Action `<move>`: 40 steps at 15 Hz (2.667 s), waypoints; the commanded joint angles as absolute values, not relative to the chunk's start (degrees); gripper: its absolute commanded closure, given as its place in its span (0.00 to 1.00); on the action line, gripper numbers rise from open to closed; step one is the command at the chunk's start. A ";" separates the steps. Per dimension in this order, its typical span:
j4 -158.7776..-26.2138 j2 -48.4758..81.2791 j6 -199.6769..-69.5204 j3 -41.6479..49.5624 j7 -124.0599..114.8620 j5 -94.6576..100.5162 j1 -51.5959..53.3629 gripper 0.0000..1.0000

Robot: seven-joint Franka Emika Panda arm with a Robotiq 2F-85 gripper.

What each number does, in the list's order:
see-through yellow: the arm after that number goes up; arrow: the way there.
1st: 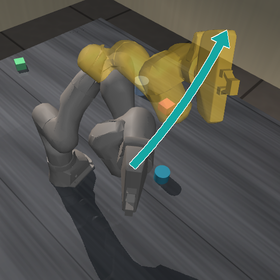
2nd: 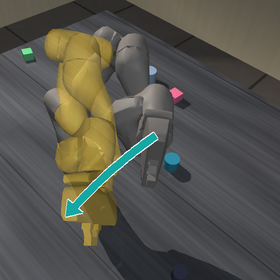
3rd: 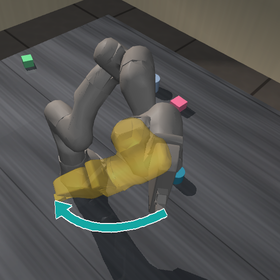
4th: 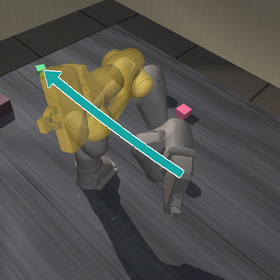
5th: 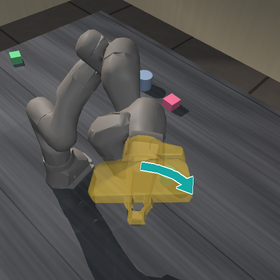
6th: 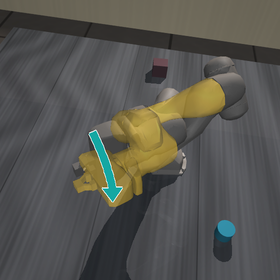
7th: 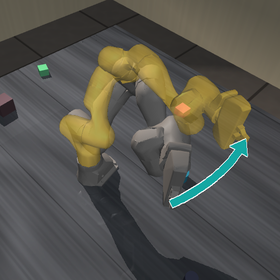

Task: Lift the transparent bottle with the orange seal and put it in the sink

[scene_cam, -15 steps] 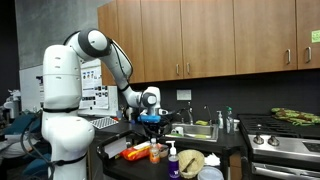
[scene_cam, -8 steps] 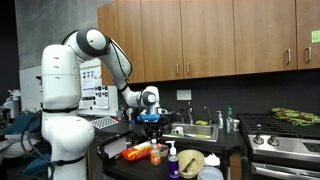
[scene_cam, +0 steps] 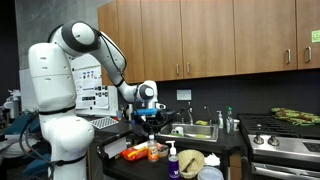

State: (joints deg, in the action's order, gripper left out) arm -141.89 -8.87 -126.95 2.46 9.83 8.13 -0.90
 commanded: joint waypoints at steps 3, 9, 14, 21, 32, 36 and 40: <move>-151.67 -23.89 -123.60 4.21 15.63 10.01 -2.59 0.85; -159.88 -38.74 -119.33 8.24 23.81 14.48 -4.91 0.85; -159.11 -43.77 -118.57 13.16 30.99 17.61 -6.08 0.85; -152.70 -41.59 -119.37 18.61 37.00 16.62 -6.29 0.85; -139.20 -33.64 -107.03 19.71 37.76 18.98 -9.34 0.85; -135.72 -30.56 -104.50 19.34 35.71 19.22 -9.47 0.85; -134.59 -28.81 -103.20 19.26 35.44 19.45 -9.82 0.85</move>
State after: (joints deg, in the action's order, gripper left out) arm -136.55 -30.92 -105.17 20.24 36.02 18.36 -8.64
